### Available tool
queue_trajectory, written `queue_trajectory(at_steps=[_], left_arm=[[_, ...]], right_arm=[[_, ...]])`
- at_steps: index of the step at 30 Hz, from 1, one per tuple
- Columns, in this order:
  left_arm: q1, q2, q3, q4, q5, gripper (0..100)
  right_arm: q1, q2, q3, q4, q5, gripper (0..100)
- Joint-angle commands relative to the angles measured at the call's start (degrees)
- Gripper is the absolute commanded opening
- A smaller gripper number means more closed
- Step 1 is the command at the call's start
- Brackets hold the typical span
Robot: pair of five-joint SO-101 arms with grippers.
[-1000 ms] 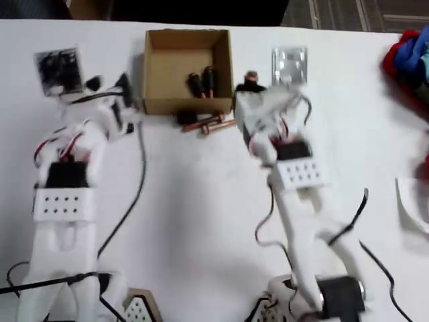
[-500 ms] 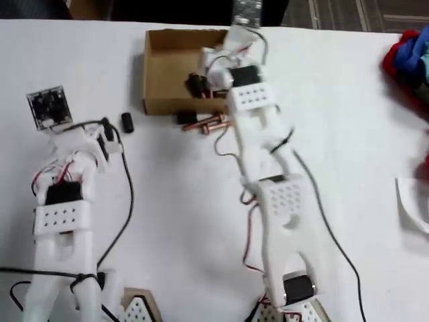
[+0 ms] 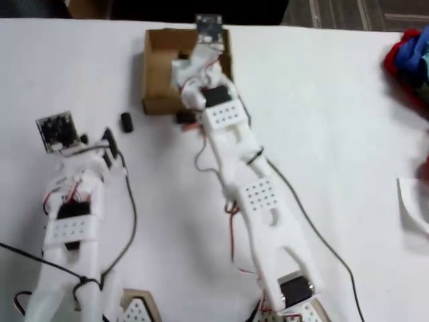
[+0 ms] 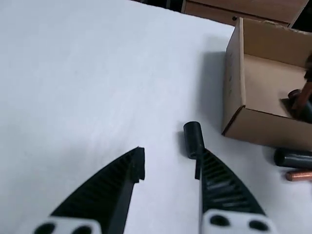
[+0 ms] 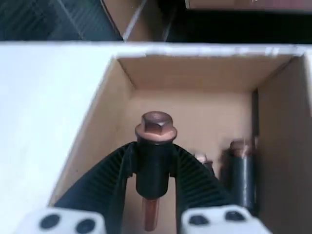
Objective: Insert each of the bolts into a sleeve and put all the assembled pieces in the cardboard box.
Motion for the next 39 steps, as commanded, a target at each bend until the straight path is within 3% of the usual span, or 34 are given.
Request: queue_trajectory(at_steps=[1,12,39], left_arm=[[0.44,2.02,-0.48,-2.90,-0.79,19],[0.44,6.15,-1.45,-6.07,-0.79,19],[0.35,6.15,-1.45,-6.07,-0.79,19]], right_arm=[[0.40,-4.09,0.97,-1.45,2.73,1.9],[-0.40,-4.09,2.11,-1.54,13.01,1.9],[-0.31,-1.71,2.20,1.71,10.90,2.0]])
